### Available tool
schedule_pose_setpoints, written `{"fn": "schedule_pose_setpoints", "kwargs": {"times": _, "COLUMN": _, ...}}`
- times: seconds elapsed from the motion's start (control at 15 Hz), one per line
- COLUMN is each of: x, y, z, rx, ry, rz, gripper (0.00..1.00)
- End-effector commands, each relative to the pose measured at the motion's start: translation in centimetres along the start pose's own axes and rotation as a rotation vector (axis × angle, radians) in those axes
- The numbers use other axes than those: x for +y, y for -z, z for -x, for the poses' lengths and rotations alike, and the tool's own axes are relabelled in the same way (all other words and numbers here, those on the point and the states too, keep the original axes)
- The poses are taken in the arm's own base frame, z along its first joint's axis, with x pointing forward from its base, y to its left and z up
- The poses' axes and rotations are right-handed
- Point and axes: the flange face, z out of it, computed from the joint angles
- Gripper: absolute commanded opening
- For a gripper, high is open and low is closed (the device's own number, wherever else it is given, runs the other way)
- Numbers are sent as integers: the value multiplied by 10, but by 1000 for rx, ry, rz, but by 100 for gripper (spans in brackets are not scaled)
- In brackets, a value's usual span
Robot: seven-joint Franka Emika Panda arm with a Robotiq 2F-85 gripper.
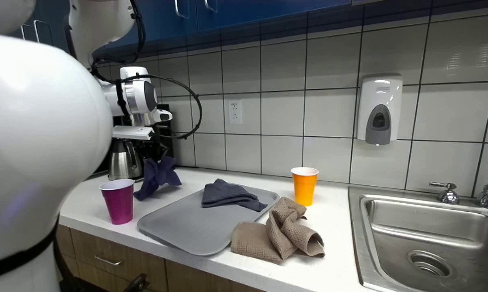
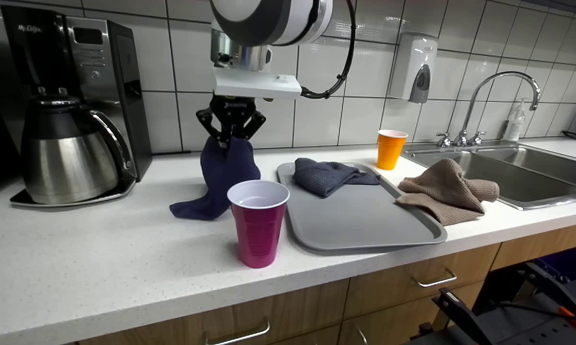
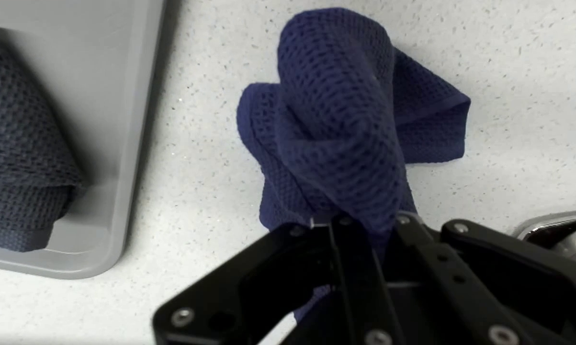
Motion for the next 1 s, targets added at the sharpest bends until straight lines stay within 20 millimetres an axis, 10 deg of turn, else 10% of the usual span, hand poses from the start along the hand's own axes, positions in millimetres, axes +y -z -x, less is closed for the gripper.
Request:
{"fn": "schedule_pose_setpoints", "kwargs": {"times": 0.0, "x": -1, "y": -11, "z": -13, "rx": -13, "ry": -20, "rz": 38, "gripper": 2}}
{"fn": "schedule_pose_setpoints", "kwargs": {"times": 0.93, "x": 21, "y": -63, "z": -14, "rx": -69, "ry": -56, "rz": 73, "gripper": 2}}
